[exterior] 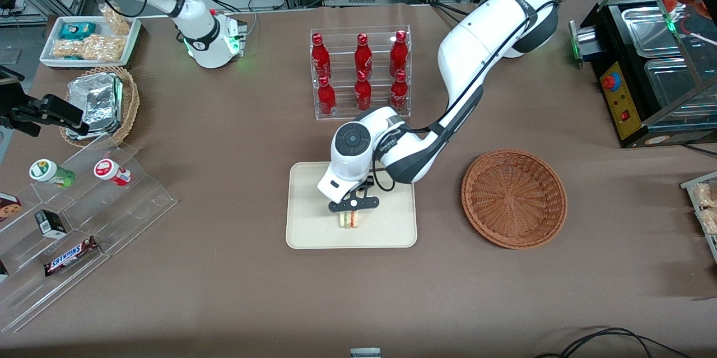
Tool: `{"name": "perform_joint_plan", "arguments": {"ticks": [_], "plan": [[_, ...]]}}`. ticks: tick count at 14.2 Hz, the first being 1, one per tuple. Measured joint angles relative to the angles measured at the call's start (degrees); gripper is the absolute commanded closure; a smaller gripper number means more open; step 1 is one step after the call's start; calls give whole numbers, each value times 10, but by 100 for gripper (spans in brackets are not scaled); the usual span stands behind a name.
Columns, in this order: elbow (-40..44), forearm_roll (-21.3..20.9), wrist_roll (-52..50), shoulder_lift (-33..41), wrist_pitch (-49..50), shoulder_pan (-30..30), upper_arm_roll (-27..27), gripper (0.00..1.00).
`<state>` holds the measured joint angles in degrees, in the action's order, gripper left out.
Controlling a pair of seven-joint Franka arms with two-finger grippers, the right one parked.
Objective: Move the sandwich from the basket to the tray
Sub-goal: 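Lower the sandwich onto the tray and open the left gripper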
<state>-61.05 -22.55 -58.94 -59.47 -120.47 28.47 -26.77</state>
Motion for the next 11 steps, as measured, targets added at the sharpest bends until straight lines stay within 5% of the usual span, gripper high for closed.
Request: {"name": "perform_joint_plan", "arguments": {"ticks": [1, 3, 8, 11], "plan": [[0, 0, 2, -1, -1, 0, 0, 70], [1, -1, 3, -1, -1, 0, 0, 0], [1, -3, -25, 16, 1, 1, -1, 0], [-31, -6, -47, 94, 77, 1, 4, 0]]}}
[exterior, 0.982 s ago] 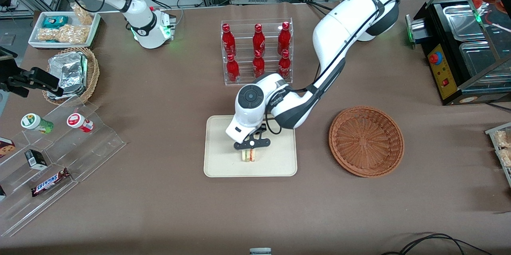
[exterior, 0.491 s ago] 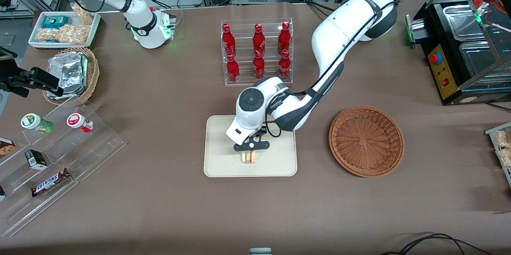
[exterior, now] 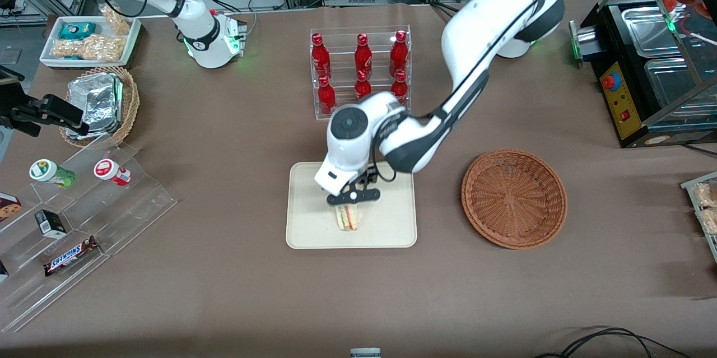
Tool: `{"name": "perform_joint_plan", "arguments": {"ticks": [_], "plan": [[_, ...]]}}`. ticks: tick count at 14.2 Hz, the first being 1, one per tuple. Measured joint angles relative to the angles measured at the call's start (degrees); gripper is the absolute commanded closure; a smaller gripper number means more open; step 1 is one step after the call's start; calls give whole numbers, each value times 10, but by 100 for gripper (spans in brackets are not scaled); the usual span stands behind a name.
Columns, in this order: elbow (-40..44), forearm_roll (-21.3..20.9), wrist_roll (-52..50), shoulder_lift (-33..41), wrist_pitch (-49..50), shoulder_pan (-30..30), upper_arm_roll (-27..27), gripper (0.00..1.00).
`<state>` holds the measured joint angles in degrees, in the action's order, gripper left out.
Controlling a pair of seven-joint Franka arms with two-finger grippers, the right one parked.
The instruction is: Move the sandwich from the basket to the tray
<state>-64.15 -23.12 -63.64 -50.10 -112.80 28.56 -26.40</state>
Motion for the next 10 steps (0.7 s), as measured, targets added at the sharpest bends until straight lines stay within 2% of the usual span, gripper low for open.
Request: {"name": "perform_joint_plan", "arguments": {"ticks": [3, 5, 10], "plan": [[-25, 1, -17, 97, 98, -8, 15, 0], [-46, 8, -21, 147, 146, -40, 19, 0], [-152, 27, 16, 209, 148, -139, 19, 0]]}}
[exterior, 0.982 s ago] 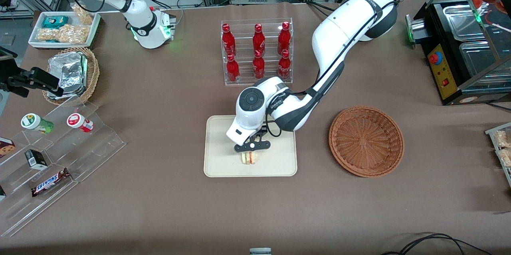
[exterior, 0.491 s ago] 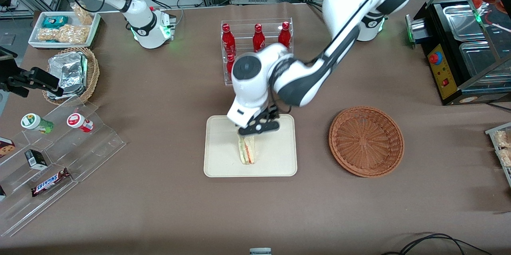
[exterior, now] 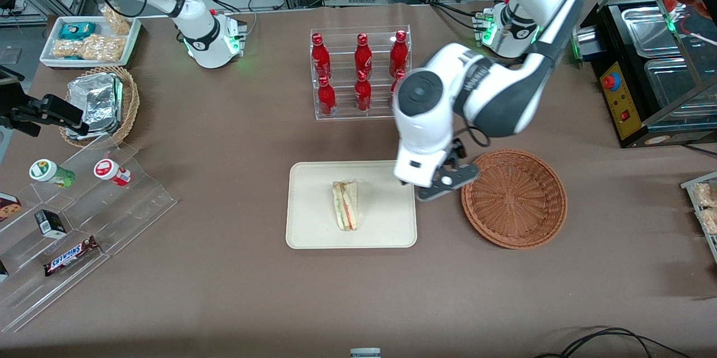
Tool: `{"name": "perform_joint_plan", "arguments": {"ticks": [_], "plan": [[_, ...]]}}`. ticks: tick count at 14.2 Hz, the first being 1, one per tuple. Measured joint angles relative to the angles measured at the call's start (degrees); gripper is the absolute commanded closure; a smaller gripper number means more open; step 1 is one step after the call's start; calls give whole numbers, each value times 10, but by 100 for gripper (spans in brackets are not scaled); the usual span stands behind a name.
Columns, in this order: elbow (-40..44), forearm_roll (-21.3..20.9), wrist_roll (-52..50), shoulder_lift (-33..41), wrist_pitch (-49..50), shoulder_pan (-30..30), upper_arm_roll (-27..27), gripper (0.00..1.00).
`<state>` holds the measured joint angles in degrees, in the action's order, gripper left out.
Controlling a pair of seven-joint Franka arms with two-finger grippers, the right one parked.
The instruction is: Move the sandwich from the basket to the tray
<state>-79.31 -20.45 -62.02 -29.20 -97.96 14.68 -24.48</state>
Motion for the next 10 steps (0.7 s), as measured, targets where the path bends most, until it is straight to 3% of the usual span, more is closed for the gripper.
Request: {"name": "perform_joint_plan", "arguments": {"ticks": [5, 10], "plan": [[-93, 91, 173, 103, 7, -100, 1, 0], [-137, 138, 264, 184, 43, -159, 6, 0]]}}
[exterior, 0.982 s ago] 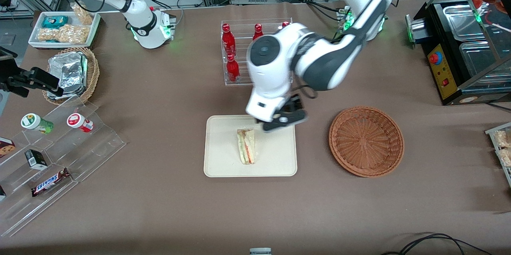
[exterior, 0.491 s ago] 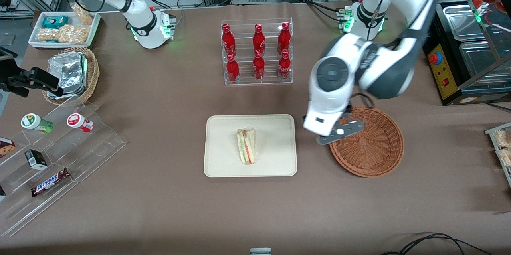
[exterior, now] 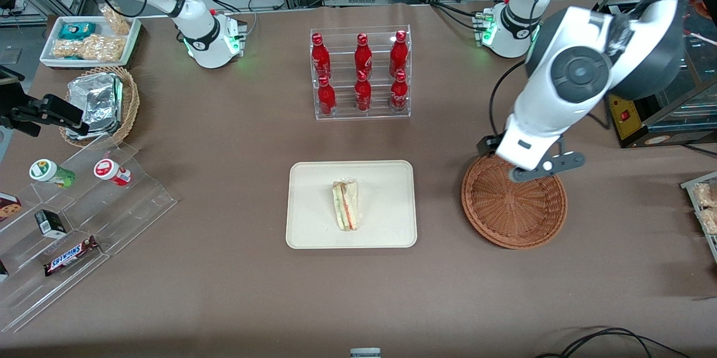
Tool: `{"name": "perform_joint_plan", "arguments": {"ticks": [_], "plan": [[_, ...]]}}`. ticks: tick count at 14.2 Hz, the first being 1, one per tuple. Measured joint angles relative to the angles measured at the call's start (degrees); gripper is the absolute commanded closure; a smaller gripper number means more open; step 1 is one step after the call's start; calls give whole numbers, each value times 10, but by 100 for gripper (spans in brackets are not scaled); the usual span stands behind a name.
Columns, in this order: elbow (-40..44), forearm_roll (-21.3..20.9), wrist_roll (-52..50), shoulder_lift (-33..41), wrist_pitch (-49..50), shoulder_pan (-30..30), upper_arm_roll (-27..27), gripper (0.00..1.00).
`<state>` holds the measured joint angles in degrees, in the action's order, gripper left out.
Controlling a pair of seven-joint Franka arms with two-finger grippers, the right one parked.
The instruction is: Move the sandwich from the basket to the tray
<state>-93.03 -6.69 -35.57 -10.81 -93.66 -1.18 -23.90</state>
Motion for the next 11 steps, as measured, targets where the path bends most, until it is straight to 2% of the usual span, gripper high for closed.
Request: {"name": "perform_joint_plan", "arguments": {"ticks": [4, 9, 11], "plan": [[-20, 53, 101, 57, 25, -1, 65, 0], [-21, 61, 287, 110, 36, 0, 172, 0], [-14, 63, 328, 118, 36, 2, 202, 0]]}}
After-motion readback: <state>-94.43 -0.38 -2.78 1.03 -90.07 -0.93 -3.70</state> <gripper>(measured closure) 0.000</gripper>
